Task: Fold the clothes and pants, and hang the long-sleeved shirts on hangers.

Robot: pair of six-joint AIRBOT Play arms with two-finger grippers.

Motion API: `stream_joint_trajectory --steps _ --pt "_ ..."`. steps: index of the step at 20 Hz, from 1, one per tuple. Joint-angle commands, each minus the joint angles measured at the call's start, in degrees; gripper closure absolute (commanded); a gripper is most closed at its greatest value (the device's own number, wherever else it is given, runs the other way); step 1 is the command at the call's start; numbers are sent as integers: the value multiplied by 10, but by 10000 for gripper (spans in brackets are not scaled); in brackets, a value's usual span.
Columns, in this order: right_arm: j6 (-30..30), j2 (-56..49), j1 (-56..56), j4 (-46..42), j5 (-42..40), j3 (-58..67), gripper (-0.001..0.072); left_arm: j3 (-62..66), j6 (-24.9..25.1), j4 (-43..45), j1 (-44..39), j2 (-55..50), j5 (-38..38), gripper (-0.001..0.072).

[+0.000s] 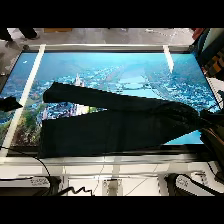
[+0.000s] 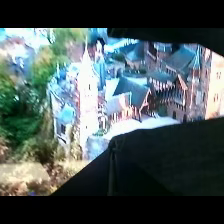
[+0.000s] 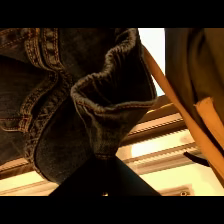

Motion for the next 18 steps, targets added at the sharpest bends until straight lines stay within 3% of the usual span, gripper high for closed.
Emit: stream_joint_trajectory --steps 1,2,3,4,14,18 --pt "-5 2 1 12 -43 -32 662 -18 -1 11 3 -23 -45 461" --pt "-5 2 1 20 -51 -36 663 -26 0 12 3 -31 -53 316" --pt "-5 2 1 28 -57 -38 662 -34 1 11 3 -39 -60 230" --pt "-5 2 1 32 -62 -38 662 -39 6 12 3 -50 -64 202" --pt "-5 2 1 74 -75 -38 662 -41 39 15 -15 -166 -64 203" --pt "-5 2 1 77 -74 -38 662 -41 39 15 -41 -193 -27 205"
